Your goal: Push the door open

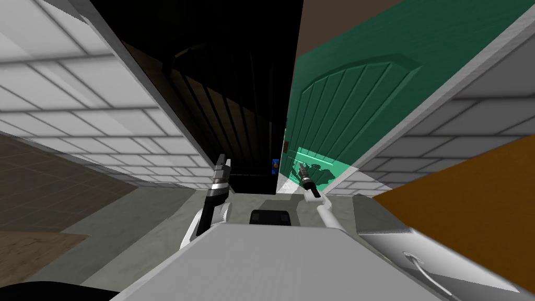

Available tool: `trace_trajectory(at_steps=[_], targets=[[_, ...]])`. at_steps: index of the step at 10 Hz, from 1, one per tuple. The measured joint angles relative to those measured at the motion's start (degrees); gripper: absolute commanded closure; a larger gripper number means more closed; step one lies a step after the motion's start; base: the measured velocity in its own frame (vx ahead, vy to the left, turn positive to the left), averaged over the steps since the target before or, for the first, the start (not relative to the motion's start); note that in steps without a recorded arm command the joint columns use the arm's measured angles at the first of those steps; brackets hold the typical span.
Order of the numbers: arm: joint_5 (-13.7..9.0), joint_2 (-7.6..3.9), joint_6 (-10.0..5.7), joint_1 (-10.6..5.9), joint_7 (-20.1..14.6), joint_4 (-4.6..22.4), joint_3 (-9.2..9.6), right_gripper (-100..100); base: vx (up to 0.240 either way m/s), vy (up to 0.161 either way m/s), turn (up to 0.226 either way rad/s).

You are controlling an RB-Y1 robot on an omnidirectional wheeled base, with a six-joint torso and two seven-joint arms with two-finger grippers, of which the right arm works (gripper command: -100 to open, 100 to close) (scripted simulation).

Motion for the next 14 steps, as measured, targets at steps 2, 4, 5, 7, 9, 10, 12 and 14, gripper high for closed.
trace_trajectory(at_steps=[2, 4, 5, 7, 9, 10, 12, 14], targets=[[0.17, -0.52, -0.17, -0.11, 0.32, 0.69, -2.62, -100, 0.064, -0.066, 0.221], [0.33, -0.79, -0.43, -1.29, 0.84, 2.41, -4.81, -100, 0.033, -0.044, 0.083], [0.41, -0.9, -0.72, -1.74, 1.07, 3.27, -5.81, -100, 0.042, -0.045, 0.224], [0.51, -1.77, -1.63, -2.75, 1.32, 5.62, -8.51, -100, 0.062, -0.07, 0.205], [0.62, -2.78, -2.64, -3.57, 1.48, 7.94, -11.4, -100, 0.059, -0.071, 0.21], [0.75, -2.86, -2.31, -3.55, 1.7, 7.62, -12.87, -100, 0.051, -0.083, 0.214], [0.97, -3.32, -3.05, -4.33, 2.34, 9.75, -15.94, -100, 0.051, -0.073, 0.227], [1.28, -3.3, -2.97, -5.16, 3.31, 10.58, -19.15, -100, 0.053, -0.073, 0.189]])
